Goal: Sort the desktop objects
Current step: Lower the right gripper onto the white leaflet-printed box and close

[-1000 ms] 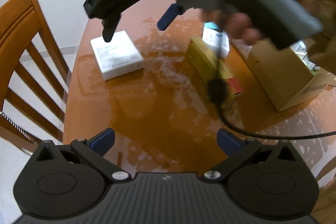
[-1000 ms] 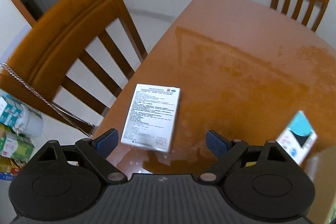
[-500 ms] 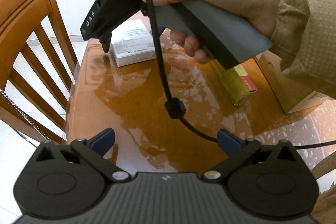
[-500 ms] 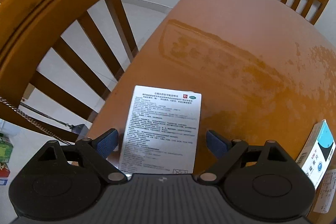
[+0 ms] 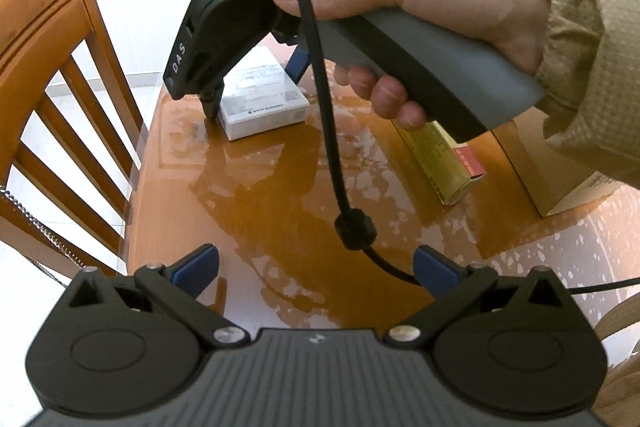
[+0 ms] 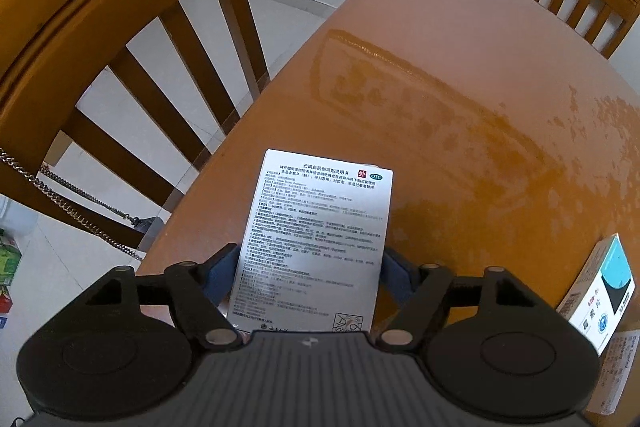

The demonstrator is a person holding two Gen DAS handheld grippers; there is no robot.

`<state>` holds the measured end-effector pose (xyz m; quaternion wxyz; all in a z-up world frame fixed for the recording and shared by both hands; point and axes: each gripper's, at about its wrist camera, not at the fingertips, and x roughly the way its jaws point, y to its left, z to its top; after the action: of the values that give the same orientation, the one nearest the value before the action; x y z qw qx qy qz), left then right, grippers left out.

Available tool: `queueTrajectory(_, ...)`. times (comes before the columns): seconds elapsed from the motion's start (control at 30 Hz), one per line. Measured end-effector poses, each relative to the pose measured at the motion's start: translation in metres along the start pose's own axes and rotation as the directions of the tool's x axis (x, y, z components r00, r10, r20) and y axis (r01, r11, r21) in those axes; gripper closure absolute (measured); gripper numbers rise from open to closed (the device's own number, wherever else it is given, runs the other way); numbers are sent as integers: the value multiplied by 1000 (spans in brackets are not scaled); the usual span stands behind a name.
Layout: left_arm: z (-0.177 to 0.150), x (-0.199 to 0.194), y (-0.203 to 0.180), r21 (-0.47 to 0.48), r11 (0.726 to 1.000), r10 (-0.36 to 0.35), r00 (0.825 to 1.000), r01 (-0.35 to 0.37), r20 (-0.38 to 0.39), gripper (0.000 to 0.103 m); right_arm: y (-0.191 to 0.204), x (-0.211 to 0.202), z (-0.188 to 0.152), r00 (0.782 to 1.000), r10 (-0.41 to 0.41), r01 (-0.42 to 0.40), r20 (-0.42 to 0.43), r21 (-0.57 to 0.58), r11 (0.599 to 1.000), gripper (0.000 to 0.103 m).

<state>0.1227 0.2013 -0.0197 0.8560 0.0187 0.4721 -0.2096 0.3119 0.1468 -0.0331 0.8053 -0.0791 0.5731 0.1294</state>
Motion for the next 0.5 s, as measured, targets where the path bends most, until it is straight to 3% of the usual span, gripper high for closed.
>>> queueTrajectory(0.5, 1, -10, -12, 35, 999, 4, 1000, -4, 17, 0, -8, -21, -9, 1000, 29, -29, 12, -4, 1000, 24)
